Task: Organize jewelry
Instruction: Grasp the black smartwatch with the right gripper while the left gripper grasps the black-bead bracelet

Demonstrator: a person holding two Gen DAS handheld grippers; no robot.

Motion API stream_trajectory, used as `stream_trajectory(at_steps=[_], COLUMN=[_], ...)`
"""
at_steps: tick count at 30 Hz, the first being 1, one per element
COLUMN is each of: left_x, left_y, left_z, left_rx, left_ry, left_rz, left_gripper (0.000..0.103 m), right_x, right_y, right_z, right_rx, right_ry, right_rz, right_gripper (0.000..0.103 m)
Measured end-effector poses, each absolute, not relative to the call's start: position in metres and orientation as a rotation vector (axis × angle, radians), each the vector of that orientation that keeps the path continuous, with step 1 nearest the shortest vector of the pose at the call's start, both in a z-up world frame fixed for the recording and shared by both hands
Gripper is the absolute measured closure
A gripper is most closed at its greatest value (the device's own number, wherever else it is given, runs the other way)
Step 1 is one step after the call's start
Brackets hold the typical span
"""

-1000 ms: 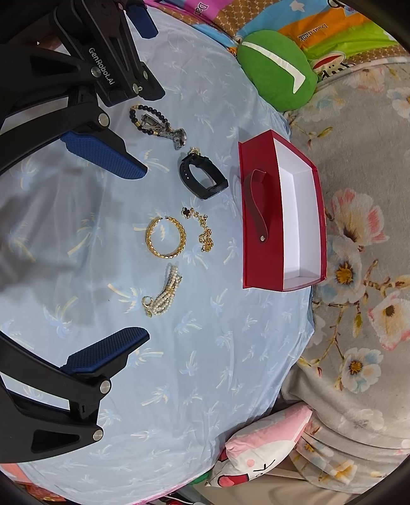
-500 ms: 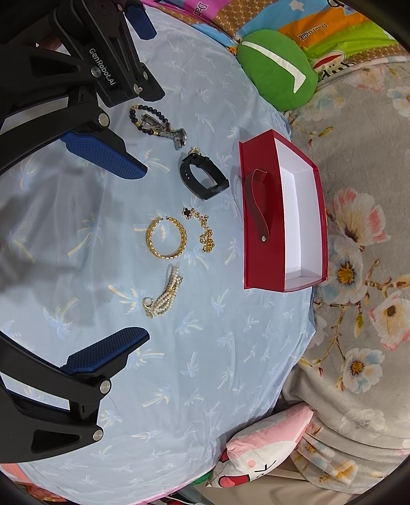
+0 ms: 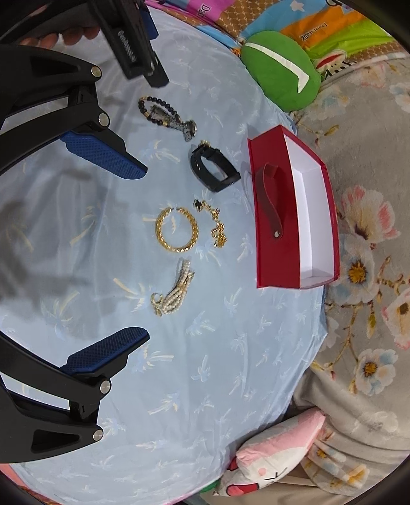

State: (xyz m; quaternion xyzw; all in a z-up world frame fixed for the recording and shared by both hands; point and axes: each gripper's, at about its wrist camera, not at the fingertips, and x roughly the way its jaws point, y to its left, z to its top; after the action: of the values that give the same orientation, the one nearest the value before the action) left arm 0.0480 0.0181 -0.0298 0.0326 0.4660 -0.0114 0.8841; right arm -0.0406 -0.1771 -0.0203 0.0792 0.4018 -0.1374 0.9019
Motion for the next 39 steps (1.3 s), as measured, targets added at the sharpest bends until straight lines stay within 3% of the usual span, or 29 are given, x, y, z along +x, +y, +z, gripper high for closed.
stream_trajectory(at_steps=[7, 12, 18, 37, 39], left_x=[0.068, 0.076, 0.086, 0.118, 0.120], left_y=[0.057, 0.069, 0.064, -0.013, -0.007], left_z=[-0.057, -0.065, -0.070, -0.046, -0.049], left_rx=[0.024, 0.009, -0.008, 0.055, 0.050], left_ry=[1.019, 1.031, 1.069, 1.007, 1.022], left_rz=[0.044, 0.069, 0.054, -0.111, -0.095], left_gripper=[0.005, 0.005, 0.005, 0.005, 0.005], right_x=[-0.033, -0.016, 0.006, 0.055, 0.070], right_y=[-0.211, -0.227, -0.229, -0.220, -0.205], right_z=[-0.044, -0.054, -0.062, -0.050, -0.045], right_rx=[0.243, 0.261, 0.237, 0.269, 0.245], right_ry=[0.875, 0.910, 0.924, 0.900, 0.891], right_rz=[-0.301, -0.299, -0.278, -0.167, -0.125], right_gripper=[0.014, 0.030, 0.036, 0.039, 0.044])
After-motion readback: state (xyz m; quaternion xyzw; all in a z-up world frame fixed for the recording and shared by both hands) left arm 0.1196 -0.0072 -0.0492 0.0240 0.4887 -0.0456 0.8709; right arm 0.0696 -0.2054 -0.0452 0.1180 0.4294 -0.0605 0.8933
